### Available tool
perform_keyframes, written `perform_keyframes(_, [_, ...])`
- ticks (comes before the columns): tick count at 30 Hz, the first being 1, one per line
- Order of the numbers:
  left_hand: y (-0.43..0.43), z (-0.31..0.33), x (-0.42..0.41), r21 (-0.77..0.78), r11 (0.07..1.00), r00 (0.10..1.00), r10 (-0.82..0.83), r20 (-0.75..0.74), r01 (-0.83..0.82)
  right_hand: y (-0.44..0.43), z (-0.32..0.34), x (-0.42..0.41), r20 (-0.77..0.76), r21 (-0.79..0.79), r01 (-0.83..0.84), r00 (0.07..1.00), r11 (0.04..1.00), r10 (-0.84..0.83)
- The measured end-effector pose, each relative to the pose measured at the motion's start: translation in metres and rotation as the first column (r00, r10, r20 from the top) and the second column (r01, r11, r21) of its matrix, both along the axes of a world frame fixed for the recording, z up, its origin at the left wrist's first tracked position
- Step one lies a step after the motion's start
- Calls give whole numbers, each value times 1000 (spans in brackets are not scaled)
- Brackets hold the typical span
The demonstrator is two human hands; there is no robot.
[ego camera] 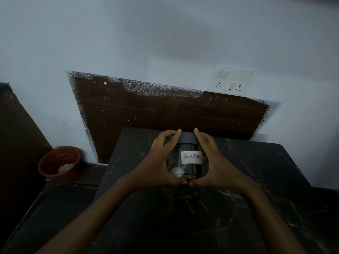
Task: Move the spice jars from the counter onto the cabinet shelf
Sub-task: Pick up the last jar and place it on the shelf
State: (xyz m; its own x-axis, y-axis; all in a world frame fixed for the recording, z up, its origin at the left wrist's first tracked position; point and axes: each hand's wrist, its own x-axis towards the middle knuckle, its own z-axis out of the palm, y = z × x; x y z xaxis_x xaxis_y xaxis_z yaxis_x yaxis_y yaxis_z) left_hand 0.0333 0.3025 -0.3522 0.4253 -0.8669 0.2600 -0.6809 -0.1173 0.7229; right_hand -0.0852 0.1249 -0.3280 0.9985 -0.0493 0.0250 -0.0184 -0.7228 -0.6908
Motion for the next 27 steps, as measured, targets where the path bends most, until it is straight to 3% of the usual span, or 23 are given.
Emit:
perform_keyframes(6, [1, -2, 2, -15, 999, 990, -49, -131, 48, -13, 2, -3, -71, -13, 30, 997, 999, -30])
perform_keyframes(11, [-8, 3, 3, 51, 996, 998, -66, -15, 67, -10, 3, -9, -3, -4, 85, 996, 996, -85])
perform_keyframes(21, [-72, 45, -4, 19, 986, 974, -168, 152, 167, -57, 33, -34, 39, 5, 133, 990, 991, -134])
perform_keyframes(27, [-161, 110, -22, -70, 972, 884, -171, 434, 223, -124, 94, -57, 272, -77, 276, 930, 958, -246])
